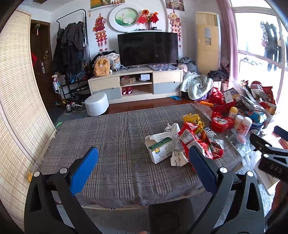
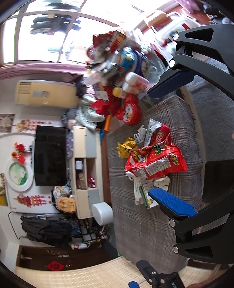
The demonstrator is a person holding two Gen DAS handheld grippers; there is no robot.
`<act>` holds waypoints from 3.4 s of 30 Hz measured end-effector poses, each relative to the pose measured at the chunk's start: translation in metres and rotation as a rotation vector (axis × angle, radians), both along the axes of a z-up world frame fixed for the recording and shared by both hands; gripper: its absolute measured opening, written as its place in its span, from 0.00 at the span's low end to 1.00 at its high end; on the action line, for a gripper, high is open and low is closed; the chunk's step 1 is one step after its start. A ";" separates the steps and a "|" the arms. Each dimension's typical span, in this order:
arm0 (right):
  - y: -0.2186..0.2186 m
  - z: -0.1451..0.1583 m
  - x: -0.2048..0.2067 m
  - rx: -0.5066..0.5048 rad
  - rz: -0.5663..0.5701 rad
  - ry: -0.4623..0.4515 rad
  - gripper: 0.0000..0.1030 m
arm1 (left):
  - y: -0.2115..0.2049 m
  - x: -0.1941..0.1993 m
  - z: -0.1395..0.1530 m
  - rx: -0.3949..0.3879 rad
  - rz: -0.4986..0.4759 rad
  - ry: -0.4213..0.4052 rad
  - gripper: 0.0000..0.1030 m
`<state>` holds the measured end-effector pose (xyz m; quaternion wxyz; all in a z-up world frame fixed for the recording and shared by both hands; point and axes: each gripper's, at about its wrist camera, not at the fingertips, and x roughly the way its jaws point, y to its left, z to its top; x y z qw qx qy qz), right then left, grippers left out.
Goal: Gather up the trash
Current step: 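Grasp the red chip bag with the right tool while the left tool grasps the green medicine box, then carry the red chip bag and green box down over the grey bin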
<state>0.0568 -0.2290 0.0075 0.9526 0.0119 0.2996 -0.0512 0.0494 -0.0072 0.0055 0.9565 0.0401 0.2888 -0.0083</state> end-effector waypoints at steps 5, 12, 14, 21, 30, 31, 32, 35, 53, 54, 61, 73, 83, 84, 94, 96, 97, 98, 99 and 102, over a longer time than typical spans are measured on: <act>-0.028 -0.022 0.047 0.119 -0.025 0.110 0.97 | 0.003 0.044 -0.017 0.029 0.028 0.075 0.92; -0.025 -0.061 0.097 0.121 0.007 0.239 0.96 | -0.006 0.104 -0.058 0.055 -0.031 0.209 0.92; -0.025 -0.076 0.113 0.128 0.022 0.277 0.96 | -0.008 0.118 -0.070 0.053 -0.041 0.237 0.92; -0.011 -0.116 0.151 0.100 0.088 0.388 0.91 | -0.021 0.153 -0.099 0.093 -0.078 0.296 0.88; 0.000 -0.146 0.178 0.094 0.159 0.471 0.92 | -0.026 0.186 -0.129 0.061 -0.132 0.381 0.88; 0.001 -0.149 0.179 0.076 0.157 0.475 0.93 | -0.026 0.189 -0.132 0.061 -0.140 0.387 0.88; 0.001 -0.152 0.180 0.070 0.158 0.483 0.93 | -0.027 0.192 -0.136 0.060 -0.150 0.396 0.88; 0.000 -0.161 0.185 0.088 0.178 0.504 0.93 | -0.031 0.200 -0.148 0.075 -0.163 0.415 0.88; -0.010 -0.194 0.205 0.141 0.151 0.529 0.46 | -0.033 0.236 -0.191 0.044 -0.259 0.464 0.90; -0.010 -0.193 0.205 0.147 0.148 0.524 0.42 | -0.037 0.237 -0.193 0.045 -0.267 0.468 0.88; -0.010 -0.181 0.202 0.146 0.150 0.489 0.38 | -0.048 0.227 -0.197 0.053 -0.320 0.493 0.68; -0.013 -0.166 0.193 0.166 0.138 0.463 0.37 | -0.068 0.197 -0.206 0.162 -0.417 0.533 0.36; -0.022 -0.146 0.170 0.190 0.125 0.425 0.29 | -0.071 0.171 -0.187 0.162 -0.362 0.470 0.21; -0.024 -0.144 0.166 0.200 0.127 0.422 0.27 | -0.068 0.166 -0.179 0.164 -0.351 0.455 0.21; -0.025 -0.116 0.098 0.243 0.161 0.338 0.23 | -0.039 0.084 -0.121 0.122 -0.285 0.340 0.21; -0.023 -0.115 0.083 0.260 0.180 0.321 0.23 | -0.036 0.060 -0.120 0.087 -0.281 0.333 0.21; -0.021 -0.115 0.075 0.256 0.182 0.322 0.23 | -0.033 0.050 -0.121 0.074 -0.279 0.331 0.21; -0.019 -0.115 0.069 0.253 0.185 0.320 0.23 | -0.030 0.037 -0.122 0.061 -0.275 0.323 0.21; -0.017 -0.117 0.059 0.248 0.190 0.318 0.23 | -0.027 0.023 -0.125 0.051 -0.274 0.318 0.21; -0.008 -0.126 0.032 0.229 0.212 0.324 0.23 | -0.026 -0.004 -0.134 0.037 -0.270 0.317 0.21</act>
